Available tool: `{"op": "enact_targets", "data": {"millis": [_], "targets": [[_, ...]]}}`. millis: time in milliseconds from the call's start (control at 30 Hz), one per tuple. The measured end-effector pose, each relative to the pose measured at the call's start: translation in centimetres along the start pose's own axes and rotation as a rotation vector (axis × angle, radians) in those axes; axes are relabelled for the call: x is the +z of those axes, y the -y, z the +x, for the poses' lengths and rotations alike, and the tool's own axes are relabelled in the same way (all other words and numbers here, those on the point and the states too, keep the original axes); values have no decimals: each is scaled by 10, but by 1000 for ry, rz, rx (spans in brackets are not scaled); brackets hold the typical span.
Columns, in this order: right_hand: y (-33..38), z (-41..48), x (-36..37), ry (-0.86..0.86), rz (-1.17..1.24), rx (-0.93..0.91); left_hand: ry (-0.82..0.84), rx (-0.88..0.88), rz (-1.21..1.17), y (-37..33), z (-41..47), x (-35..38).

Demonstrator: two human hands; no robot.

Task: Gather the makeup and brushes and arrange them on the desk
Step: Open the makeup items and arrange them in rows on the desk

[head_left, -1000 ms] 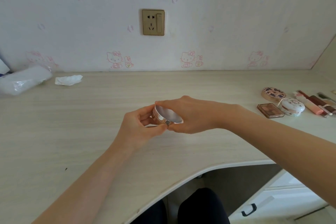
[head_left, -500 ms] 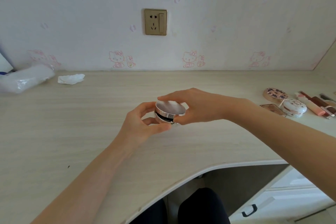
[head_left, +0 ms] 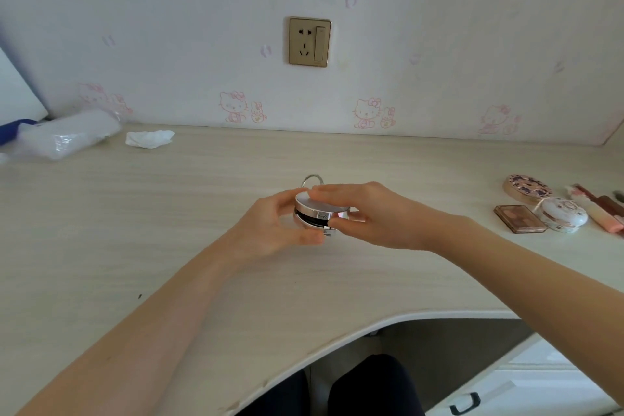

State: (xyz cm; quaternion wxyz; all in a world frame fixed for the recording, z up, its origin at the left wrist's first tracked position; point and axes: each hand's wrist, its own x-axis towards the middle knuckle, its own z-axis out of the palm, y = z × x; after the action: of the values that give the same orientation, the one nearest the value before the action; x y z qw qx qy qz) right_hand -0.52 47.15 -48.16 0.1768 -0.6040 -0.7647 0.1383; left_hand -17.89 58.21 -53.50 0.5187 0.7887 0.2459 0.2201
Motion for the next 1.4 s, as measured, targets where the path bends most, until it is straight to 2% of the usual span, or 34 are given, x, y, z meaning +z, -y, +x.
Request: {"op": "enact_targets", "data": {"millis": [267, 367, 667, 800, 1133, 1400], "targets": [[-14, -2, 27, 32, -52, -3, 88, -28, 275, 16, 2, 2], [-16, -4, 33, 5, -55, 3, 57, -20, 355, 14, -2, 4], [-14, -7, 36, -41, -26, 53, -187, -87, 244, 23, -11, 6], [-15, -4, 35, -32, 4, 66, -218, -85, 311, 26, -13, 8], [-22, 24, 18, -6, 359, 251, -272, -99, 250, 26, -15, 13], [-22, 27, 12, 22, 442, 307, -284, -93, 262, 25, -17, 12]]}}
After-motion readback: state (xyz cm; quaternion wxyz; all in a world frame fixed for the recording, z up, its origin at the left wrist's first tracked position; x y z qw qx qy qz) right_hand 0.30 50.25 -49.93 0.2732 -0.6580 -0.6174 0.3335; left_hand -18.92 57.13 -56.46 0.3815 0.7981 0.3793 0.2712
